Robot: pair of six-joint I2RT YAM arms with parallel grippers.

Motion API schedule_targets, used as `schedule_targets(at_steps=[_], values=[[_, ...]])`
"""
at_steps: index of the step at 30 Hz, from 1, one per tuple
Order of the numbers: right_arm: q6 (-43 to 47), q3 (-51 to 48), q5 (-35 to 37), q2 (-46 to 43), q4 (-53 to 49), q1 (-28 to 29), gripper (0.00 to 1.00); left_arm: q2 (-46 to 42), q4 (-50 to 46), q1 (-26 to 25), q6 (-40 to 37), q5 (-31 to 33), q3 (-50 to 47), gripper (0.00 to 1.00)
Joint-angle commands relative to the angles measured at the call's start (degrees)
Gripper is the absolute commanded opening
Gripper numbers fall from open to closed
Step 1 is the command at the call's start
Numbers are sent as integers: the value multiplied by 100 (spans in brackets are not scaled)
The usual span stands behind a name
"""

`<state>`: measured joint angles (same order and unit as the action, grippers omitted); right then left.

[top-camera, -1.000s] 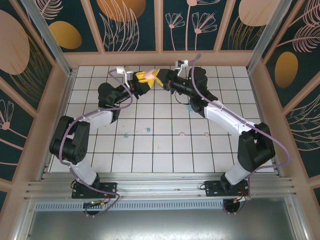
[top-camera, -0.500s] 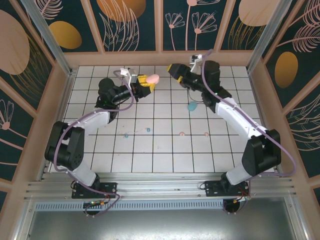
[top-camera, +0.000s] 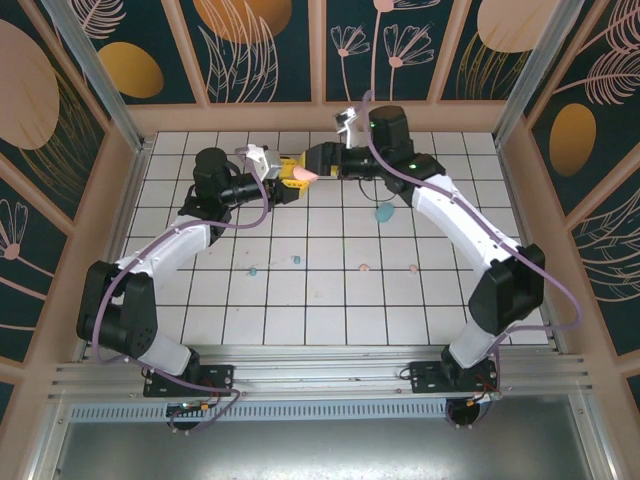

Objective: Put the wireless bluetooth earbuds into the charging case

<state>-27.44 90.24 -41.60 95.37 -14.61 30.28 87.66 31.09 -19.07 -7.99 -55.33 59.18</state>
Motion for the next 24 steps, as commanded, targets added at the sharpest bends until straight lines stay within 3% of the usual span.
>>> schedule_targets(at_steps=[1,4,9,10,13,15,17,20,24], values=[[-173,187,-613,111,-47,22,68,-212,-60,8,-239,-263,74,22],[-256,196,-608,122,-40,13,61,-256,-25,6,-180,-331,68,21],[-613,70,-878,91,193,-13,33,-290,-63,13,-201,-283,59,21],[-735,6,-925,74,309,-14,28,-282,-83,12,-195,-255,59,23],[-1219,-198,-1028,17,749,-21,13,-291,45,13,-69,-76,-5,48],[-1644,-398,-1060,-34,1161,-46,9,-349,405,9,192,127,-191,60],[-2229,-737,-1098,-119,1839,-96,6,-430,1154,32,623,288,-569,62],[-2951,-1211,-1166,-217,2870,-137,4,-347,2049,79,1233,331,-843,61],[-3021,-1241,-1114,-223,2916,-140,3,-95,2363,87,1543,195,-841,57]])
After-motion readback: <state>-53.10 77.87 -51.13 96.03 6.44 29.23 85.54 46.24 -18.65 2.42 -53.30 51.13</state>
